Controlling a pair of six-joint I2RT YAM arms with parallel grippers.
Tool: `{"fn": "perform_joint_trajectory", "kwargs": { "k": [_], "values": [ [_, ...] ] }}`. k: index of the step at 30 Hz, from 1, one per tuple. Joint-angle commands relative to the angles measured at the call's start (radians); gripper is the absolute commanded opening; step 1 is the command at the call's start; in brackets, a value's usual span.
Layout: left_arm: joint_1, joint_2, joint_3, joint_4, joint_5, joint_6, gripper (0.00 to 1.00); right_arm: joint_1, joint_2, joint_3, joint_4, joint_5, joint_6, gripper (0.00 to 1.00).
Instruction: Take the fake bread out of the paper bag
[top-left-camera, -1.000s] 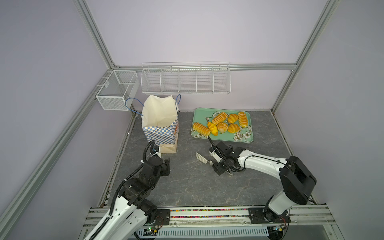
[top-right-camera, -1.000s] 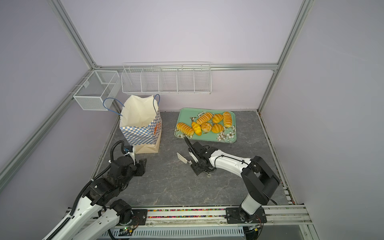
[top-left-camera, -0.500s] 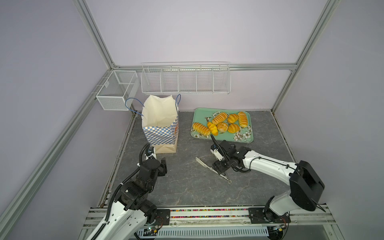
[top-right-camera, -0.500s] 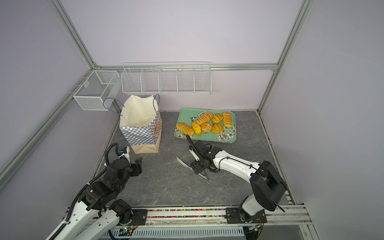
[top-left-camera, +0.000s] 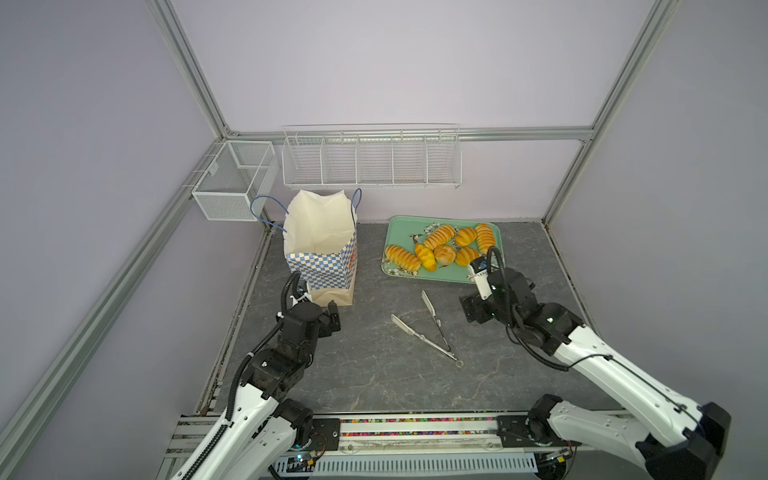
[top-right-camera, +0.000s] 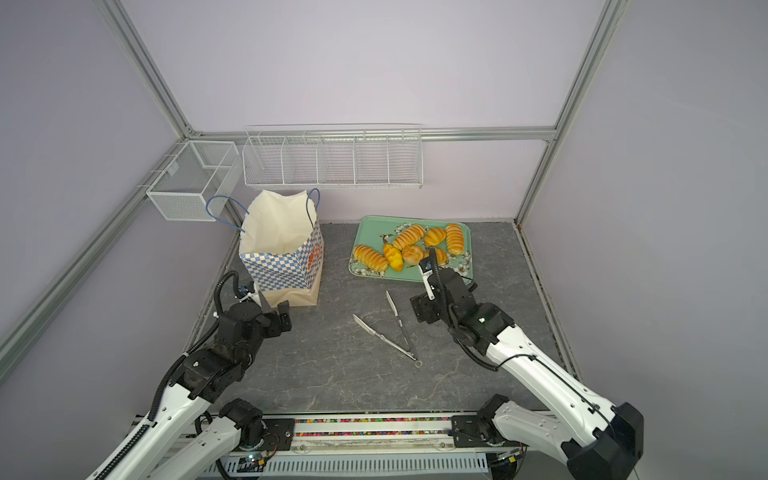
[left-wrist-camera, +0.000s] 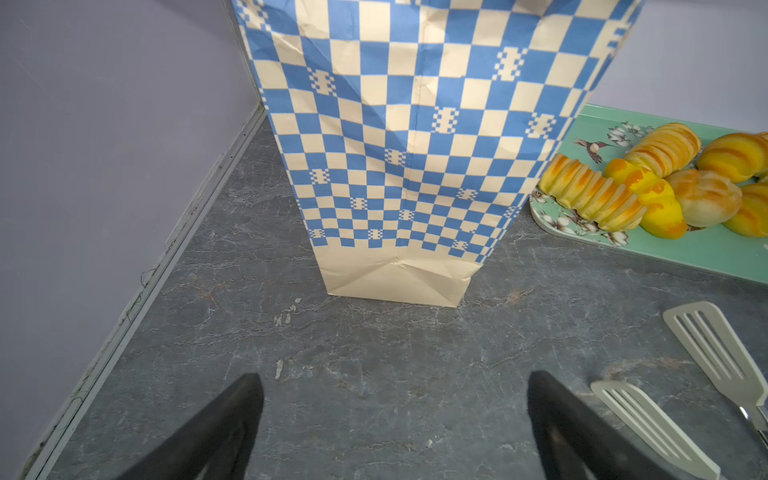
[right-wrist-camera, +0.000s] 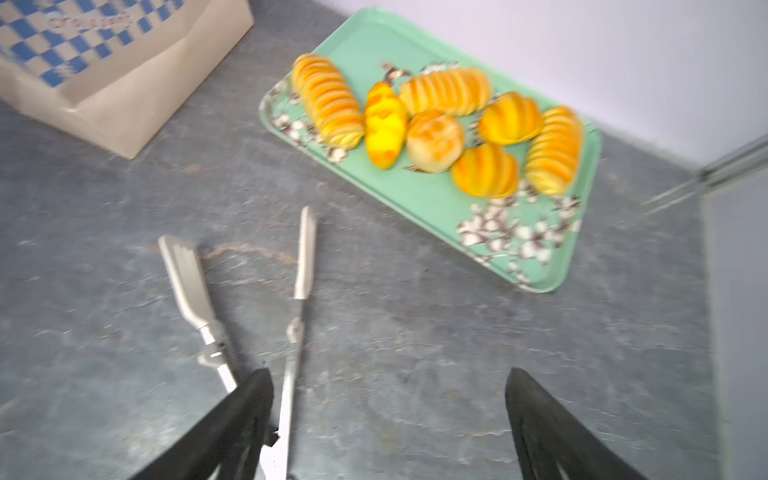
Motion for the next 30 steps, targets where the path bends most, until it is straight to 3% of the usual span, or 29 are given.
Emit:
{"fn": "perform_joint_trajectory", "kwargs": {
  "k": [1, 8, 14, 19, 22, 30],
  "values": [
    [0.025, 0.009, 0.024, 0.096, 0.012, 0.023, 0.99, -0.052, -0.053, -0.050, 0.090, 0.112, -0.059, 0.89],
    [0.057, 0.024, 0.015, 0.196, -0.049, 0.110, 0.99, -0.178, -0.110, -0.174, 0.246, 0.263, -0.092, 0.88],
    [0.104, 0.009, -0.094, 0.349, -0.114, 0.128, 0.99, -0.370, -0.158, -0.354, 0.500, 0.156, -0.095, 0.89],
    [0.109, 0.035, -0.234, 0.551, -0.119, 0.147, 0.99, -0.581, -0.105, -0.453, 0.633, 0.082, 0.049, 0.88],
    [0.109, 0.105, -0.301, 0.704, -0.100, 0.176, 0.98, -0.610, -0.106, -0.563, 0.828, 0.054, 0.036, 0.88],
    [0.113, 0.335, -0.222, 0.706, -0.104, 0.287, 0.98, -0.644, -0.015, -0.703, 1.173, 0.034, -0.037, 0.88]
  ]
}}
